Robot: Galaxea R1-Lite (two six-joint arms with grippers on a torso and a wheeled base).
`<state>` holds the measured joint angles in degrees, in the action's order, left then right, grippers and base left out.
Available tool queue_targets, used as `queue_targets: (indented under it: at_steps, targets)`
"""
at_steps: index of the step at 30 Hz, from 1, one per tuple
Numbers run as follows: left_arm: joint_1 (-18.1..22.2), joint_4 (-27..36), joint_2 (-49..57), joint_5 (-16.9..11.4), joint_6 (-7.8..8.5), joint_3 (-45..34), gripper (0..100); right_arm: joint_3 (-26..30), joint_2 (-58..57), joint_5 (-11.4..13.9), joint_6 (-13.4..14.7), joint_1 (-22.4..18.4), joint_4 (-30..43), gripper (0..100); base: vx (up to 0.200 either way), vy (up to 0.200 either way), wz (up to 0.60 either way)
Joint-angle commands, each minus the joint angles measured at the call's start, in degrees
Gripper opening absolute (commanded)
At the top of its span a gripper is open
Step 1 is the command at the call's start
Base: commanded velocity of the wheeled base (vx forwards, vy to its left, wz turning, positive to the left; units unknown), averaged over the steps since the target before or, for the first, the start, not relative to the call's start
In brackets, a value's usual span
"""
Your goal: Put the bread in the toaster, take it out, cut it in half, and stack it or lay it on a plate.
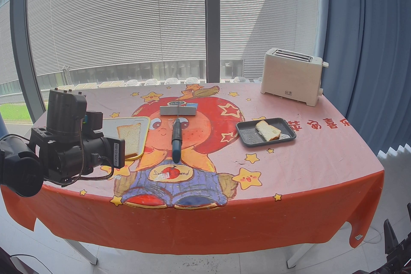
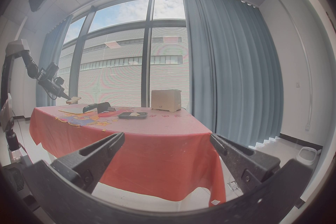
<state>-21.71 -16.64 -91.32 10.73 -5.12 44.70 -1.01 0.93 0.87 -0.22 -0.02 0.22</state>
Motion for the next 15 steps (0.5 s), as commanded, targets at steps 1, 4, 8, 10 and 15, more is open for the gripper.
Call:
queue_targets:
  at_steps: [1,4,8,10,15]
  targets:
    - [0.09,-1.99,-0.26,0.08,0.02,-1.02,0,0.84,-0.93,0.01,-0.04,0.02,0.04,100,0.000,-0.200,0.00]
    - [0.09,-4.28,-0.26,-0.18,-0.07,-1.81,0,0.84,-0.93,0.01,-0.04,0.02,-0.04,100,0.000,-0.133,0.00]
    - [0.09,-4.98,-0.26,-0.09,0.02,-2.34,0,0.84,-0.93,0.01,-0.04,0.02,0.04,100,0.000,0.000,0.00]
    - [0.09,-4.98,-0.26,-0.09,0.02,-2.34,0,0.84,-0.93,0.01,-0.04,0.02,0.04,100,0.000,0.000,0.00]
    - [0.09,-5.07,-0.44,0.26,0.20,-2.60,0,0.84,-0.93,0.01,-0.04,0.02,-0.04,100,0.000,0.000,0.00]
